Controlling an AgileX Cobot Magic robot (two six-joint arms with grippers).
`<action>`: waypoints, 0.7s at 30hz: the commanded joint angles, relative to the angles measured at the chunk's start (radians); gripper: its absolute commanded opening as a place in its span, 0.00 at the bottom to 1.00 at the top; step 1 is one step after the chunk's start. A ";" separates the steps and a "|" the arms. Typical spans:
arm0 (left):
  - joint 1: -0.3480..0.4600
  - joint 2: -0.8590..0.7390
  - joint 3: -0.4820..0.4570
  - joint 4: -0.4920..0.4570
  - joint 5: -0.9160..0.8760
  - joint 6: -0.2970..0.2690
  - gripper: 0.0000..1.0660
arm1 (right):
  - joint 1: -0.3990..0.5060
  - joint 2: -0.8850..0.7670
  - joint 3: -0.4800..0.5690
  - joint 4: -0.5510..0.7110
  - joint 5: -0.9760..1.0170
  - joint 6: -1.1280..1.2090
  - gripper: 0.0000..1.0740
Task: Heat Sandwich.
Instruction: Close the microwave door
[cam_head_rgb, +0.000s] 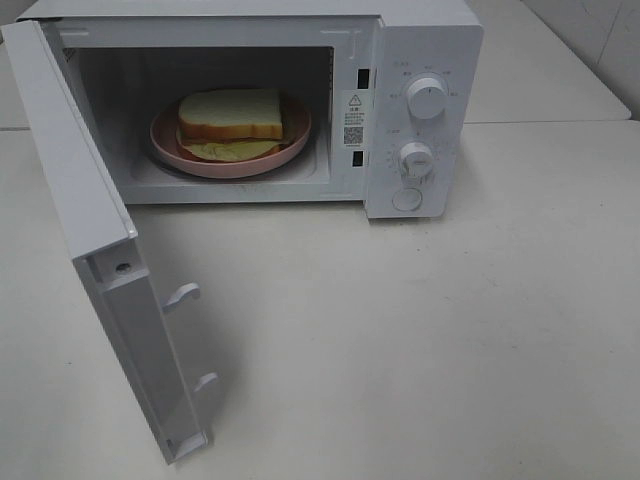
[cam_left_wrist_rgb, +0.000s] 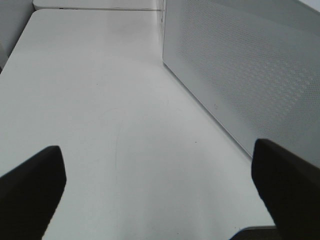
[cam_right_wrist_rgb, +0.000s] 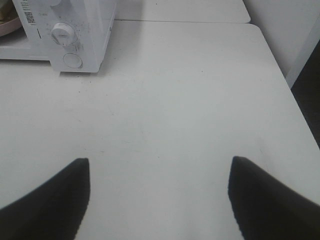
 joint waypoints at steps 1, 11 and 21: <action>-0.005 -0.022 0.003 -0.002 -0.007 -0.004 0.90 | -0.007 -0.029 -0.001 0.004 0.001 0.008 0.69; -0.005 -0.022 0.003 -0.002 -0.007 -0.004 0.90 | -0.007 -0.029 -0.001 0.004 0.001 0.006 0.69; -0.005 -0.017 0.003 -0.002 -0.007 -0.004 0.90 | -0.007 -0.029 -0.001 0.004 0.001 0.008 0.69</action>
